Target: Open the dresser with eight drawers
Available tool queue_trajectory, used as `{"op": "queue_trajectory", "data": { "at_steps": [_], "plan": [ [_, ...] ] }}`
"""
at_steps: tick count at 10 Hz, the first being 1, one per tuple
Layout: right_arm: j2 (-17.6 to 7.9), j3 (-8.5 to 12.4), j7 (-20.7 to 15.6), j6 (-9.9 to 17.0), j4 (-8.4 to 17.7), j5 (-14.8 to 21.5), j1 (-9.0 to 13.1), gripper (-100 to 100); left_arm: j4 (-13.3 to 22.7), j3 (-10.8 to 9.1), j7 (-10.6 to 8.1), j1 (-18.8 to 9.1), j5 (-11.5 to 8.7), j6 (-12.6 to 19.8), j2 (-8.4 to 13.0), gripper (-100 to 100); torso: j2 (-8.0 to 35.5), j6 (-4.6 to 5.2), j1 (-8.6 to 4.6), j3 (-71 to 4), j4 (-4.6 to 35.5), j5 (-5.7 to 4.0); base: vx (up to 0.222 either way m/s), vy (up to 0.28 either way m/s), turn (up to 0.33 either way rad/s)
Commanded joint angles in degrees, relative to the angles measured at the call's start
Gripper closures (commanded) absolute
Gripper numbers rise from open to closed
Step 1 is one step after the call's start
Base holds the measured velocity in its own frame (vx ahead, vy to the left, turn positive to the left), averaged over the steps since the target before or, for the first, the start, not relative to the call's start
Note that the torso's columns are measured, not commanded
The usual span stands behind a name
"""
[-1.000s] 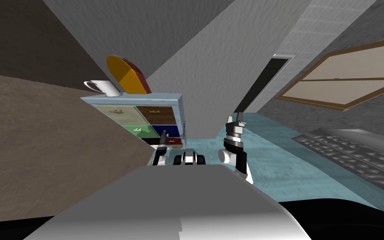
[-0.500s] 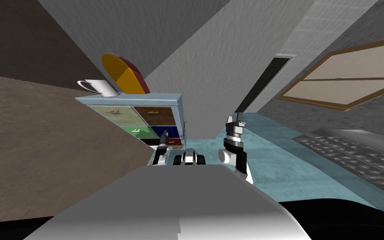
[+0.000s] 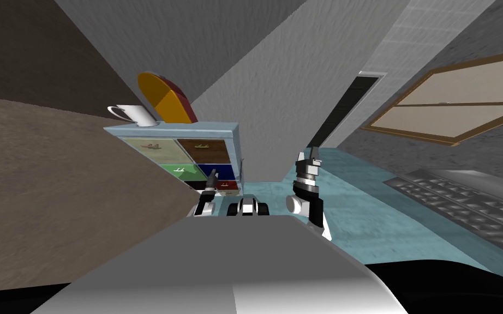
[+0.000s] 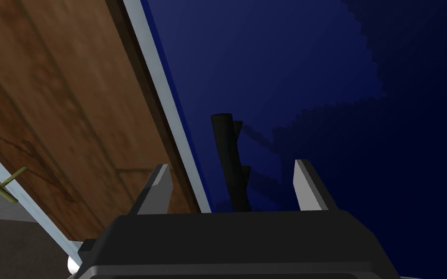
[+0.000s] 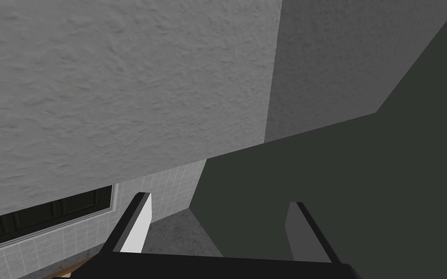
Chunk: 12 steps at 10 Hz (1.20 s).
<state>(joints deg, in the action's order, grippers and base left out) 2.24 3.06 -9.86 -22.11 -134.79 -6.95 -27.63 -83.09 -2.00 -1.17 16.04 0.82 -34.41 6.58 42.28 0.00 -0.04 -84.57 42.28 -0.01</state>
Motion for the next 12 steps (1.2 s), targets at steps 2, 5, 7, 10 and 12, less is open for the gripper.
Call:
{"op": "queue_trajectory", "data": {
  "at_steps": [2,5,7,10,12],
  "plan": [
    [0.00,-0.01,0.00,0.00,0.00,0.00,0.01,0,-1.84,-0.26,-0.03,-0.41,-0.09,3.62,-0.04,-100,0.10,0.00,-0.07,0.07,0.03,-0.02,-0.026,-0.047,0.015],
    [0.00,0.00,0.00,0.00,0.00,0.00,0.01,0,-3.24,-0.43,-0.03,-0.68,-0.15,6.43,0.39,-100,0.00,0.00,0.05,0.00,0.00,0.02,-0.030,-0.042,0.013],
    [0.00,0.00,0.00,0.00,0.00,0.00,0.00,0,-3.67,-0.51,-0.03,-0.87,-0.18,7.96,-2.98,-100,-0.03,0.00,0.06,-0.02,-0.01,0.02,-0.021,-0.029,0.010],
    [0.00,0.00,0.00,0.00,0.00,0.00,0.00,0,-5.24,-0.70,-0.12,-1.08,-0.25,9.78,-3.08,-100,-0.03,-0.01,0.11,-0.02,-0.01,0.03,0.018,-0.010,-0.004],
    [0.00,0.00,0.00,0.00,0.00,0.00,-0.01,0,-5.05,-0.76,-0.17,-1.17,-0.29,9.58,-2.98,-100,-0.23,-0.01,0.07,-0.15,-0.07,0.02,0.073,0.002,-0.008]
  ]
}}
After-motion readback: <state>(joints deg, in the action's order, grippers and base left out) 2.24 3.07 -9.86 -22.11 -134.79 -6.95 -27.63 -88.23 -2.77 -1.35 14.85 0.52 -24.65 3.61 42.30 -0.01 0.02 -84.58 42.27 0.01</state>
